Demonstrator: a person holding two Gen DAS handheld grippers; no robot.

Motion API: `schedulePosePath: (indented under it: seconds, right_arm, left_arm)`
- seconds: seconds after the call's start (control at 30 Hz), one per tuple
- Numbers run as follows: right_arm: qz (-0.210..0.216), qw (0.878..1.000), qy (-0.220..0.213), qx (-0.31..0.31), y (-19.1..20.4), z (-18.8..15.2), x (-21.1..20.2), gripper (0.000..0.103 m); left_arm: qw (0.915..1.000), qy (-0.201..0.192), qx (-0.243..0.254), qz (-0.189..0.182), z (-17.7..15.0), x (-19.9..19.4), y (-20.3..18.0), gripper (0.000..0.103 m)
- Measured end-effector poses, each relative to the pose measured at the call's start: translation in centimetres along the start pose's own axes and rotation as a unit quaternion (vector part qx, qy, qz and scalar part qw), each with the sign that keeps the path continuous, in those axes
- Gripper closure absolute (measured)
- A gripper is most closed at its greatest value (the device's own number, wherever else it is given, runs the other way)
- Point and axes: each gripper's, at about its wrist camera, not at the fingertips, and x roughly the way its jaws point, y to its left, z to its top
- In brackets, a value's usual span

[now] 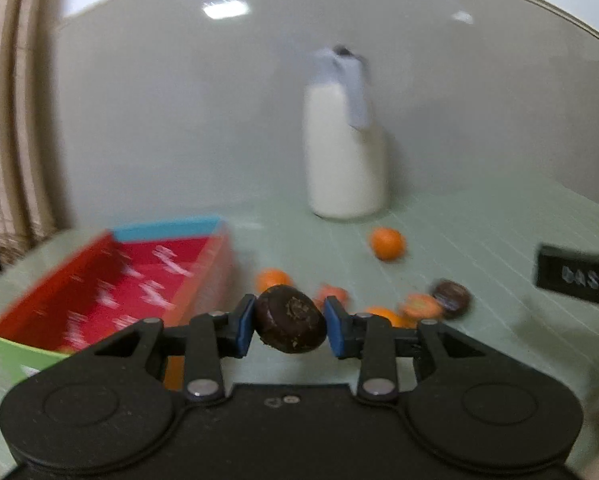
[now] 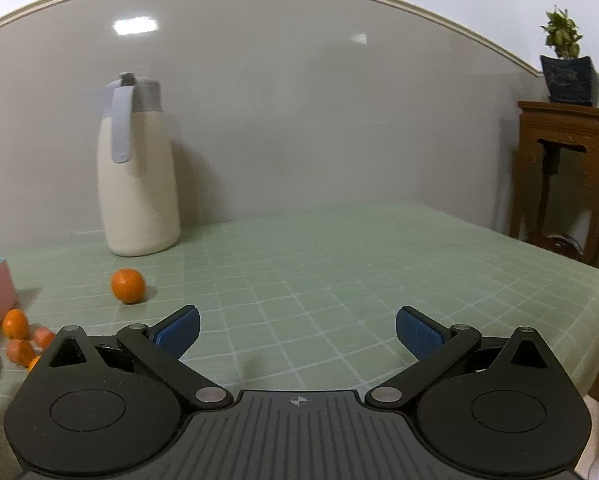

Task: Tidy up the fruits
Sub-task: 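Carry the dark fruit with the left gripper into the box and release, then grasp the small orange with the right gripper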

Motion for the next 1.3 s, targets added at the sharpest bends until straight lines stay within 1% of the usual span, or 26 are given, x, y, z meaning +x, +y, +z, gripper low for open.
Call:
schedulePosePath:
  seconds: [0.1, 0.2, 0.37, 0.5, 0.63, 0.7, 0.73, 0.8, 0.83, 0.87, 0.9, 1.0, 1.1, 1.13, 1.17, 1.2, 1.23, 1.3]
  right_arm:
    - [0.023, 1.0, 0.001, 0.001, 0.8, 0.0, -0.2, 0.0]
    - [0.045, 0.999, 0.005, -0.004, 1.8, 0.0, -0.3, 0.0]
    - [0.083, 0.996, 0.011, -0.021, 3.8, -0.1, -0.5, 0.0]
    - [0.117, 0.992, 0.015, -0.04, 5.5, -0.5, -0.8, 0.0]
    - [0.145, 0.988, 0.027, -0.052, 6.8, -0.7, -0.8, 0.0]
    - [0.157, 0.986, 0.032, -0.051, 7.1, -0.9, -1.0, 0.0]
    - [0.164, 0.985, 0.034, -0.05, 7.3, -0.9, -1.1, 0.0]
    - [0.174, 0.983, 0.037, -0.047, 7.5, -0.9, -1.1, 0.0]
    - [0.178, 0.982, 0.039, -0.047, 7.8, -0.9, -1.1, 0.0]
    - [0.181, 0.982, 0.041, -0.048, 8.0, -0.9, -1.1, 0.0]
    - [0.183, 0.981, 0.044, -0.048, 8.2, -0.9, -1.1, 0.0]
    - [0.197, 0.978, 0.047, -0.041, 8.7, -1.0, -1.2, 0.0]
    - [0.207, 0.976, 0.047, -0.038, 9.2, -1.0, -1.3, 0.0]
    - [0.209, 0.976, 0.046, -0.037, 9.2, -0.9, -1.4, 0.003]
    - [0.211, 0.976, 0.047, -0.038, 9.4, -0.9, -1.4, 0.009]
    - [0.216, 0.974, 0.051, -0.04, 9.6, -0.9, -1.3, 0.025]
    - [0.218, 0.973, 0.06, -0.039, 9.8, -0.9, -1.1, 0.036]
    - [0.216, 0.973, 0.077, -0.033, 10.1, -1.1, -0.5, 0.036]
  left_arm:
    - [0.9989, -0.02, -0.011, 0.041, 0.6, -0.6, 1.8, 0.076]
    - [0.9969, -0.016, -0.023, 0.074, 0.9, -0.4, 3.7, 0.076]
    - [0.9899, 0.008, -0.044, 0.135, 1.1, 0.3, 6.7, 0.075]
    - [0.9827, 0.038, -0.064, 0.17, 1.1, 1.2, 9.0, 0.075]
    - [0.9763, 0.07, -0.078, 0.189, 0.7, 2.2, 10.7, 0.074]
    - [0.9741, 0.077, -0.078, 0.198, 0.7, 2.3, 10.9, 0.073]
    - [0.9733, 0.076, -0.075, 0.203, 0.5, 1.9, 10.9, 0.068]
    - [0.9725, 0.07, -0.076, 0.208, 0.5, 1.5, 11.0, 0.047]
    - [0.9722, 0.063, -0.079, 0.211, 0.5, 0.9, 10.9, 0.023]
    - [0.9712, 0.055, -0.081, 0.217, 0.6, 0.6, 10.9, 0.017]
    - [0.9713, 0.041, -0.079, 0.22, 0.7, 0.0, 10.9, 0.017]
    - [0.9755, 0.019, -0.069, 0.208, 0.8, -0.9, 10.7, 0.016]
    - [0.9765, 0.015, -0.07, 0.203, 0.7, -1.0, 11.0, 0.014]
    - [0.9761, 0.014, -0.072, 0.205, 0.7, -1.1, 11.3, 0.014]
    - [0.9755, 0.011, -0.074, 0.207, 0.7, -1.2, 11.5, 0.013]
    - [0.9746, 0.008, -0.077, 0.21, 0.7, -1.4, 11.9, 0.013]
    - [0.974, 0.006, -0.079, 0.212, 0.7, -1.6, 12.1, 0.011]
    - [0.9721, 0.005, -0.086, 0.218, 0.5, -1.9, 12.8, 0.01]
